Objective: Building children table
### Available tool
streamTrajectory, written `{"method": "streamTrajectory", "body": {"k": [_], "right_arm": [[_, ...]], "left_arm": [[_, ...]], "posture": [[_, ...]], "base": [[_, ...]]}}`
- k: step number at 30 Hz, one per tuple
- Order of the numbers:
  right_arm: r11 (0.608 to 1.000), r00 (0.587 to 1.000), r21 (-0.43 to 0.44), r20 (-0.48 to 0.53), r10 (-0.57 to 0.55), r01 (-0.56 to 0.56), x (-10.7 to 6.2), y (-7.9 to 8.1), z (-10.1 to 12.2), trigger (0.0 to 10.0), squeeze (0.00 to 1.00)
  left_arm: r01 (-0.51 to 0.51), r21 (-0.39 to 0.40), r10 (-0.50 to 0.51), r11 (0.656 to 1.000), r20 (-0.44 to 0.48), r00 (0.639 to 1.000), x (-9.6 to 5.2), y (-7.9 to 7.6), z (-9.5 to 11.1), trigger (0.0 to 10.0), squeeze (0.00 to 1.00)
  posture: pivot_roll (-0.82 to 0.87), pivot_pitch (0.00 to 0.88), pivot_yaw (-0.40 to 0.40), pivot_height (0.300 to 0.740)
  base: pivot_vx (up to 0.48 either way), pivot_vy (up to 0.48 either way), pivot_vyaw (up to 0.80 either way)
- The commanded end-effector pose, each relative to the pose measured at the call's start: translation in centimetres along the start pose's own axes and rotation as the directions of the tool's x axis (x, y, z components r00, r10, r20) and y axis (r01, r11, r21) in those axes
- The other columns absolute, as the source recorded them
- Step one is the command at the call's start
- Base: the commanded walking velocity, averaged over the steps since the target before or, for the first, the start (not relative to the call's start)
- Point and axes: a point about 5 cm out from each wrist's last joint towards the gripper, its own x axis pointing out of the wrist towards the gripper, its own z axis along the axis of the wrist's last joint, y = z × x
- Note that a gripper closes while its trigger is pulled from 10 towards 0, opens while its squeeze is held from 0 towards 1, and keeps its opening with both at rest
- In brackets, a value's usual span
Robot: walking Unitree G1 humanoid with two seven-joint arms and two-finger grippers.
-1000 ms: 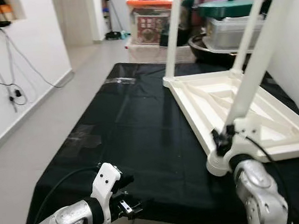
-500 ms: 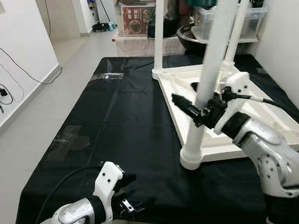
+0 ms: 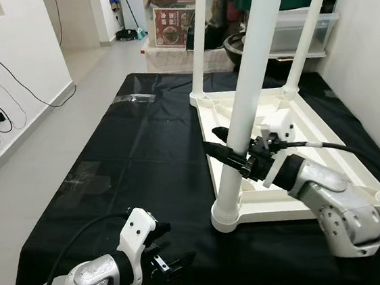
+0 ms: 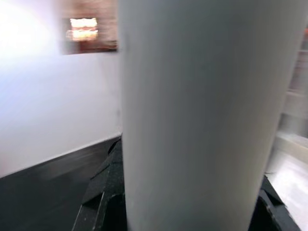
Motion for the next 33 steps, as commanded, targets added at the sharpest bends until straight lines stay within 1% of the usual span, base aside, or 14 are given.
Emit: {"method": "streamTrajectory", "body": {"k": [1,2,5,11,12,13,14,15,16,19,20,26,28,33], "right_arm": [[0.853,0.805,-0.046,-0.31,-0.506,0.519,-2.8,-5.0,-6.5,0.0,0.0],[0.853,0.805,-0.046,-0.31,-0.506,0.519,-2.8,-5.0,-6.5,0.0,0.0],[0.685,0.639,-0.099,-0.284,-0.714,0.722,-5.5,-5.1,-6.8,0.0,0.0],[0.723,0.681,-0.153,-0.253,-0.687,0.673,-5.5,-2.8,-5.7,0.0,0.0],[0.765,0.731,-0.125,-0.233,-0.641,0.632,-4.7,-1.9,-5.3,10.0,0.0],[0.765,0.731,-0.125,-0.233,-0.641,0.632,-4.7,-1.9,-5.3,10.0,0.0],[0.789,0.764,-0.093,-0.203,-0.612,0.607,-4.3,-1.7,-4.9,10.0,0.72],[0.789,0.764,-0.093,-0.203,-0.612,0.607,-4.3,-1.7,-4.9,10.0,0.72],[0.821,0.804,-0.046,-0.181,-0.567,0.569,-3.6,-1.8,-4.4,10.0,1.0],[0.864,0.854,-0.008,-0.148,-0.499,0.503,-2.8,-2.0,-3.5,10.0,1.0],[0.901,0.897,-0.01,-0.095,-0.432,0.433,-2.0,-2.2,-2.5,10.0,0.0],[0.996,0.998,-0.084,0.052,-0.025,0.029,-0.8,-0.2,0.6,10.0,0.0],[0.95,0.952,-0.085,0.039,0.305,-0.301,-1.9,1.9,-0.1,10.0,0.0],[0.917,0.919,-0.07,0.014,0.395,-0.393,-2.3,2.5,-0.7,10.0,0.0]], "left_arm": [[0.008,-0.007,-0.008,1.0,-0.011,1.0,0.2,-0.1,-0.4,10.0,0.0],[0.008,-0.007,-0.008,1.0,-0.011,1.0,0.2,-0.1,-0.4,10.0,0.0],[0.007,-0.01,-0.007,1.0,-0.009,1.0,0.1,-0.1,-0.4,10.0,0.0],[0.018,-0.011,-0.019,1.0,-0.018,1.0,0.0,-0.2,-0.6,10.0,0.0],[0.026,-0.003,-0.026,1.0,-0.019,0.999,0.3,-0.1,-0.5,10.0,0.0],[0.026,-0.003,-0.026,1.0,-0.019,0.999,0.3,-0.1,-0.5,10.0,0.0],[0.028,0.002,-0.028,1.0,-0.017,0.999,0.5,0.0,-0.4,10.0,0.0],[0.028,0.002,-0.028,1.0,-0.017,0.999,0.5,0.0,-0.4,10.0,0.0],[0.029,0.005,-0.029,1.0,-0.012,0.999,0.6,0.1,-0.2,10.0,0.0],[0.03,0.006,-0.03,1.0,-0.008,1.0,0.6,0.2,-0.1,10.0,0.0],[0.031,0.006,-0.031,1.0,-0.008,1.0,0.5,0.2,-0.1,10.0,0.0],[0.026,0.003,-0.026,1.0,-0.006,1.0,0.4,0.3,-0.3,10.0,0.0],[0.024,0.004,-0.024,1.0,-0.002,1.0,0.5,0.2,-0.3,10.0,0.0],[0.024,0.004,-0.024,1.0,-0.003,1.0,0.5,0.2,-0.3,10.0,0.0]], "posture": [[0.09,0.0,-0.08,0.74],[0.09,0.0,-0.08,0.74],[0.09,0.0,-0.069,0.74],[0.07,0.0,-0.057,0.74],[0.07,0.0,-0.047,0.74],[0.07,0.0,-0.047,0.74],[0.07,0.0,-0.049,0.74],[0.07,0.0,-0.049,0.74],[0.08,0.0,-0.053,0.74],[0.08,0.0,-0.054,0.74],[0.08,0.0,-0.055,0.74],[0.09,0.0,-0.068,0.74],[0.1,0.0,-0.075,0.74],[0.1,0.0,-0.078,0.74]], "base": [[0.0,0.0,0.0],[0.0,0.0,0.0],[0.0,0.0,0.0],[0.0,0.0,0.0],[0.0,0.0,0.0],[0.0,0.0,0.0],[0.0,0.0,0.0],[0.0,0.0,0.0],[0.0,0.0,0.0],[0.0,0.0,0.0],[0.0,0.0,0.0],[0.0,0.0,0.0],[0.0,0.0,0.0],[0.0,0.0,0.0]]}}
